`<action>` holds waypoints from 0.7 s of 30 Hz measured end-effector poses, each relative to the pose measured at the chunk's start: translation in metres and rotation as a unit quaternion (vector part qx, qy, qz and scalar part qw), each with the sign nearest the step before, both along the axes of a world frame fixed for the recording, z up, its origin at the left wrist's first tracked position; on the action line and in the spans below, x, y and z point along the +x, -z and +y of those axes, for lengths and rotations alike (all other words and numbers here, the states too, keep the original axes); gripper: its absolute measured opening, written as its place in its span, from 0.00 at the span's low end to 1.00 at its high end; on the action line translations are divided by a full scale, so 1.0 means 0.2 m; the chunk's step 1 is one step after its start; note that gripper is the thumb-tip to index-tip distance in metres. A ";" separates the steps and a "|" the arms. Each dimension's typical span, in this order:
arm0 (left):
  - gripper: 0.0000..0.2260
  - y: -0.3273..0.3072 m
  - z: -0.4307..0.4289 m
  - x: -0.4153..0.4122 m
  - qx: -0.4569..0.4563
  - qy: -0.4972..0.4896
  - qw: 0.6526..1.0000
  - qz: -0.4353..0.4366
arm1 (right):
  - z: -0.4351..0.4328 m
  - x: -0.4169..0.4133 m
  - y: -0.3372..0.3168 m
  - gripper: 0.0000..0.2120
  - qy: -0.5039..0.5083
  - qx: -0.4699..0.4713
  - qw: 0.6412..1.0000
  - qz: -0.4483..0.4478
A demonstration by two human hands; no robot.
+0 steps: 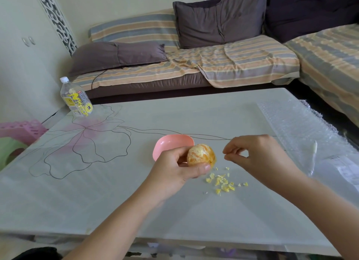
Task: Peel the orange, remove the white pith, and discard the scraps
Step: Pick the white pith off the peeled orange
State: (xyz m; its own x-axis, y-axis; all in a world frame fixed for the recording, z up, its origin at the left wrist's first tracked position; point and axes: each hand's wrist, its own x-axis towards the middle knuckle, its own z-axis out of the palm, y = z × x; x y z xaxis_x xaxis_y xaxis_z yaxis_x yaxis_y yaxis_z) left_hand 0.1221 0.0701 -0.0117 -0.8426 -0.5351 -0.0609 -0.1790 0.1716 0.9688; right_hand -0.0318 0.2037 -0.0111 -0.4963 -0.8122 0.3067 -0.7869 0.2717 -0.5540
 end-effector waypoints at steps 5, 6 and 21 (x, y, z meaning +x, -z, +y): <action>0.17 0.00 0.01 -0.01 0.026 0.006 1.000 -0.005 | 0.01 -0.02 -0.04 0.10 0.004 -0.037 0.999 0.035; 0.17 0.00 0.01 -0.02 0.023 0.004 1.000 -0.005 | 0.01 -0.02 -0.04 0.11 0.004 -0.044 0.999 0.028; 0.08 0.00 0.06 -0.06 -0.086 -0.021 0.996 0.013 | 0.01 0.06 -0.04 0.12 -0.112 -0.180 0.962 0.170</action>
State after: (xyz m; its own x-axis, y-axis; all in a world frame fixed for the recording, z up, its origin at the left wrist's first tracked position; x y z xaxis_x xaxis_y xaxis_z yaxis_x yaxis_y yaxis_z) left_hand 0.1099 0.0824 -0.0122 -0.8194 -0.5704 0.0562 -0.1644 0.3279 0.9303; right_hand -0.0207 0.2062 -0.0030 -0.1430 -0.6982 0.7015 -0.9558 -0.0865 -0.2809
